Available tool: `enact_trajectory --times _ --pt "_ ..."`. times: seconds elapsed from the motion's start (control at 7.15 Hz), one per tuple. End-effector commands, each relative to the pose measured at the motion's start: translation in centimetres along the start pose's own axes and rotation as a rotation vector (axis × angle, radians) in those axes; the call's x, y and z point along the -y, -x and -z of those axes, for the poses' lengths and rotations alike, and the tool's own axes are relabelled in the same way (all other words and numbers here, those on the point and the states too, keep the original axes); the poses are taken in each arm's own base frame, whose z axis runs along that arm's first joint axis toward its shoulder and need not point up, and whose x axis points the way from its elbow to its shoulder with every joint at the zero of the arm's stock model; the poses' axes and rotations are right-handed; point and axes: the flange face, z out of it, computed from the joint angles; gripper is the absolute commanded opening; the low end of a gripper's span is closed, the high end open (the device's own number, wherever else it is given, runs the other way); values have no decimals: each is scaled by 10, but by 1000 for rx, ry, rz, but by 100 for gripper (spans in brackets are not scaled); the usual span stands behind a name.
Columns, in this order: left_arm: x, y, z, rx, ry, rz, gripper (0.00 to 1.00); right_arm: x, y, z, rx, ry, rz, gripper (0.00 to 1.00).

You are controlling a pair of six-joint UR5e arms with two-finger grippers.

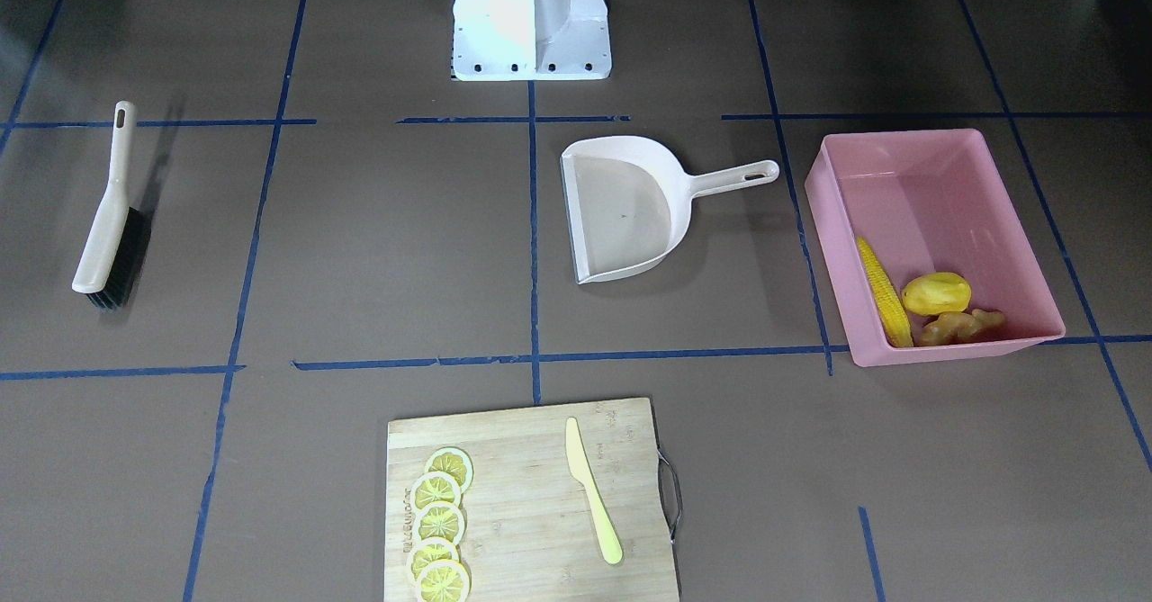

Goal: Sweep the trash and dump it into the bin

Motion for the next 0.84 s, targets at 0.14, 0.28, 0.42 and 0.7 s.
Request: enact_trajectory --times 0.14,0.28,0.42,0.7 --pt "0 0 0 1 0 0 100 0 -1 -1 1 1 -1 100" --pt "0 1 -1 1 2 1 100 0 -1 -1 -1 2 -1 100" --pt "0 1 -1 1 2 1 100 -1 -2 -2 -2 4 -3 100" --pt "0 0 -1 1 3 0 100 -2 -3 -2 -7 4 -4 100"
